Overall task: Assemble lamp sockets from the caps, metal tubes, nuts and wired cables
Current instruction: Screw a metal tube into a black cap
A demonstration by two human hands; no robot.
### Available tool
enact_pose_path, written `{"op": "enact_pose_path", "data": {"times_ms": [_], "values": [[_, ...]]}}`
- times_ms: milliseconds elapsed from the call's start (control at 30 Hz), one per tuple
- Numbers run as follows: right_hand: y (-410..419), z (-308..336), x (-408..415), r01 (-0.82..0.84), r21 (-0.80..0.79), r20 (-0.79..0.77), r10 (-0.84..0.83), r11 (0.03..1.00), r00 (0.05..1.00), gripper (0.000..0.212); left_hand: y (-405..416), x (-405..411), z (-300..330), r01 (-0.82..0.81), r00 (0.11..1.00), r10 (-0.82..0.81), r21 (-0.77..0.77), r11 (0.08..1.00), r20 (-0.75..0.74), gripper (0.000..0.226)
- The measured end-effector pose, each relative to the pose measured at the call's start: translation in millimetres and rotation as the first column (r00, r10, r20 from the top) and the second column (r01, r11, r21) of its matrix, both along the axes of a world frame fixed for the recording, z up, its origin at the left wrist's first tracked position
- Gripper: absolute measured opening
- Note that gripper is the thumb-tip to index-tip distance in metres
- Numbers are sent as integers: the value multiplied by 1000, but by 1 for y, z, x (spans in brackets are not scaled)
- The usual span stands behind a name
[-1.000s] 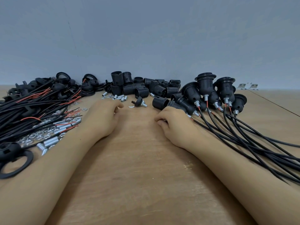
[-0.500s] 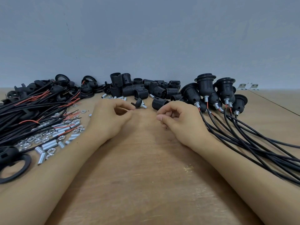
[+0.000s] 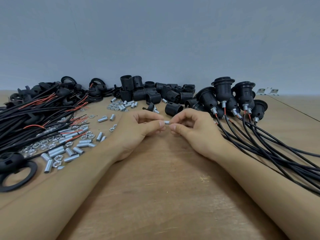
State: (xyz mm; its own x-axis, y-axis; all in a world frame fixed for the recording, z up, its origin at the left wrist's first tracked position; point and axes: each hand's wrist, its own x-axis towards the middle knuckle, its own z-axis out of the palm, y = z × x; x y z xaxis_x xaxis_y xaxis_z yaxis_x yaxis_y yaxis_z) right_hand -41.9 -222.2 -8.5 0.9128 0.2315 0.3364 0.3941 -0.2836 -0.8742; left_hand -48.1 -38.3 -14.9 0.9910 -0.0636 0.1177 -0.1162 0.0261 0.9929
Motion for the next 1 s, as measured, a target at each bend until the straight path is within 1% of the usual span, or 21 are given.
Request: {"op": "enact_pose_path", "data": {"times_ms": [67, 200, 300, 367, 500, 600, 700, 800, 867, 933, 1000], "values": [[-1, 0, 1, -14, 42, -44, 16, 999, 999, 16, 1, 0, 1, 16, 1000, -16, 0, 1000, -3, 10], [0, 1, -1, -93, 152, -110, 111, 984, 988, 24, 3, 0, 1, 31, 1000, -31, -24, 999, -1, 12], [0, 2, -3, -100, 243, -123, 132, 965, 984, 16, 3, -2, 3, 72, 997, -71, -38, 997, 5, 12], [1, 3, -4, -101, 270, -131, 140, 957, 981, 12, 2, -3, 3, 94, 995, -94, -42, 995, 17, 14], [1, 5, -5, -78, 277, -76, 102, 958, 992, 15, 1, -2, 5, 120, 993, -121, -153, 981, 7, 13], [0, 7, -5, -37, 213, 7, 37, 976, 999, 17, -1, -2, 5, 102, 994, -110, -216, 971, -23, 13], [0, 7, -6, -73, 157, 83, 60, 985, 995, 18, -1, -2, 4, 83, 995, -94, -218, 972, -37, 14], [1, 6, -7, -64, 112, 158, 46, 992, 986, 18, 0, -2, 5, 113, 990, -130, -234, 966, -59, 26], [2, 5, -7, -37, 84, 212, 18, 996, 977, 19, 1, -2, 5, 124, 988, -143, -241, 963, -61, 28], [2, 4, -7, -11, 20, 304, 5, 1000, 953, 19, 1, -2, 4, 128, 986, -150, -250, 960, -68, 27], [2, 3, -7, 26, -79, 424, 10, 997, 905, 18, 1, -2, 5, 128, 982, -159, -265, 956, -98, 26]]}}
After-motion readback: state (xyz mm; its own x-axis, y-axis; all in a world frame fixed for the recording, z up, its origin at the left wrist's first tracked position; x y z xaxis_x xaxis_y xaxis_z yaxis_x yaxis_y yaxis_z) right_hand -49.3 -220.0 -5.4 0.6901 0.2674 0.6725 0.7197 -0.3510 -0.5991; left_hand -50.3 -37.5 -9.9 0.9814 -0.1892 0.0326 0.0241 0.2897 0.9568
